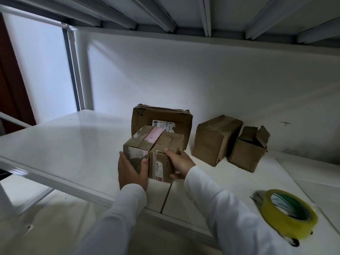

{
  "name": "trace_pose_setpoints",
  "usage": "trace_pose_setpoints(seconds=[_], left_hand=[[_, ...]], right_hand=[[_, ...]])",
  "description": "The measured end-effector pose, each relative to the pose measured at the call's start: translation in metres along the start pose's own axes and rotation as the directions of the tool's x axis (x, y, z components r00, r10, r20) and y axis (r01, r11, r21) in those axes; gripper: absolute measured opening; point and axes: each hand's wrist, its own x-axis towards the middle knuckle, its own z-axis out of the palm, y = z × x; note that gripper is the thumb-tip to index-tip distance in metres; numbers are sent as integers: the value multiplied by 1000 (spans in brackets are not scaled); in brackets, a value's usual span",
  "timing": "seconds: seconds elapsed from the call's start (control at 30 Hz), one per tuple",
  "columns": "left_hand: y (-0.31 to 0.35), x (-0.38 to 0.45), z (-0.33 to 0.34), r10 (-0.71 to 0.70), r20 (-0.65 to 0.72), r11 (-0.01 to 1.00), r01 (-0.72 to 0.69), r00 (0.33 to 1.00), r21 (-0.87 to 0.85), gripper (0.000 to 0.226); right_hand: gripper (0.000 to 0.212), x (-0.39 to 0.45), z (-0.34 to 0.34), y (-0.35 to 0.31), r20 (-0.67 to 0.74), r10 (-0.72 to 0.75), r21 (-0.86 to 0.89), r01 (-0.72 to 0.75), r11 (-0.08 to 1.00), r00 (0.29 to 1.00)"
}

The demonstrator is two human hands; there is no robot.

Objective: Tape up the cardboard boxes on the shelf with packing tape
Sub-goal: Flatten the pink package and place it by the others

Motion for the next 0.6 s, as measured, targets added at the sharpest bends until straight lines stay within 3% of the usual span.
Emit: trace_pose_setpoints(seconds=[0.13,0.23,0.33,0.43,0.53,0.6], left_hand=[[-3,3,0,13,-75,999,-10,997,31,94],[-3,3,1,21,-86,994,-11,996,113,97],[0,1,0,43,-140,991,-24,989,135,91],[6,-3,-2,110,-232,990,-85,966,115,80],[11,-9,-4,245,-226,961,-205,943,187,69],[15,-16,-1,327,-99,925,-296,940,240,67]], right_hand=[[47,-1,7,4,73,-78,16,77,997,994],[60,-4,-4,6,96,-48,-125,59,990,994],[68,-13,-35,1,26,-86,-392,89,916,996],[65,-33,-83,-1,-21,-84,-671,48,740,996],[63,-53,-142,12,-137,-18,-675,-80,733,990],[68,-65,-177,27,-237,-14,-678,-155,718,971]])
